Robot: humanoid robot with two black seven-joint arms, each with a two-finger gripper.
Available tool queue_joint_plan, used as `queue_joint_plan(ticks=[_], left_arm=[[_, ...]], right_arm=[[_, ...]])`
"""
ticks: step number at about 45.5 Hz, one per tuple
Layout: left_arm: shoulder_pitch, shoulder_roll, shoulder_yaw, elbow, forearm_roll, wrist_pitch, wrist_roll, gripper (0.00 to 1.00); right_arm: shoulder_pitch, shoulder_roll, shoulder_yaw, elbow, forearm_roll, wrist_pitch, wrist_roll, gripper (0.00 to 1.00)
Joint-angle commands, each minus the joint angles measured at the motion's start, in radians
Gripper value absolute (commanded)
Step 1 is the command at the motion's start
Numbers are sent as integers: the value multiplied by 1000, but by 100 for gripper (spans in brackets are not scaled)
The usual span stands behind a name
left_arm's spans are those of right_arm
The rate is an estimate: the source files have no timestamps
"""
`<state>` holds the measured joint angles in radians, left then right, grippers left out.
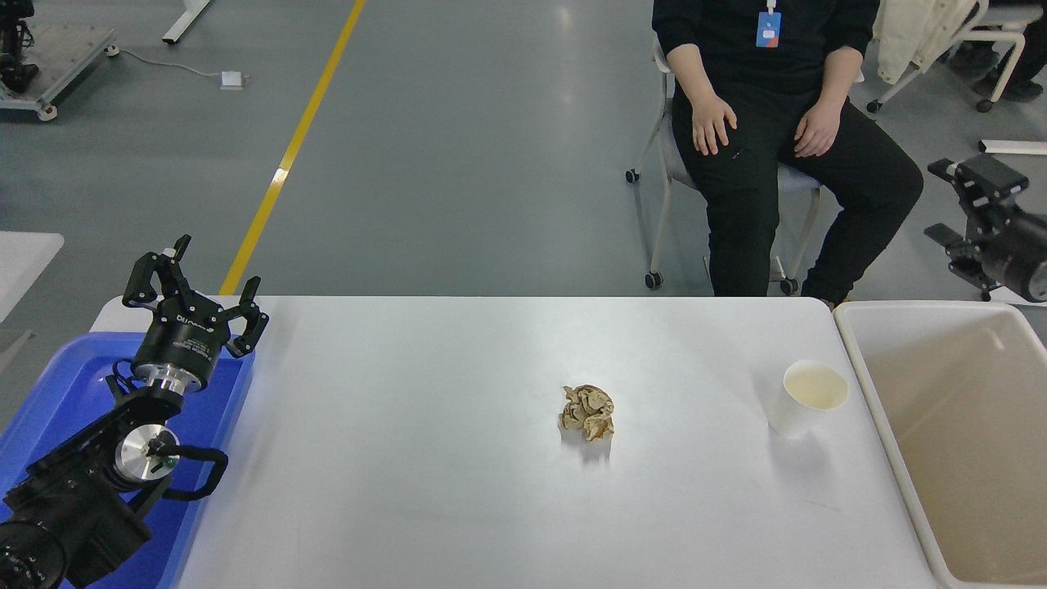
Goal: Clean the table surface
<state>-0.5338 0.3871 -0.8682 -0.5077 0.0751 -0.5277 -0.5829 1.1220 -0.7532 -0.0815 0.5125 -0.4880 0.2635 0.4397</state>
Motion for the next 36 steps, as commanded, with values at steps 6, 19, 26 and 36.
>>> queue_joint_plan(ticks=[6,19,26,36], left_arm=[[0,0,0,0,0,0,0,100],[0,1,0,0,0,0,0,100],[0,1,0,0,0,0,0,100],[0,0,0,0,0,0,0,100]], right_arm=[[122,-17,-133,47,-438,-1,50,99],[159,-31,-219,209,-642,-3,74,99],[159,-5,-239,210,-695,-15,74,99],[147,25,-306,209,-736,-99,74,99]])
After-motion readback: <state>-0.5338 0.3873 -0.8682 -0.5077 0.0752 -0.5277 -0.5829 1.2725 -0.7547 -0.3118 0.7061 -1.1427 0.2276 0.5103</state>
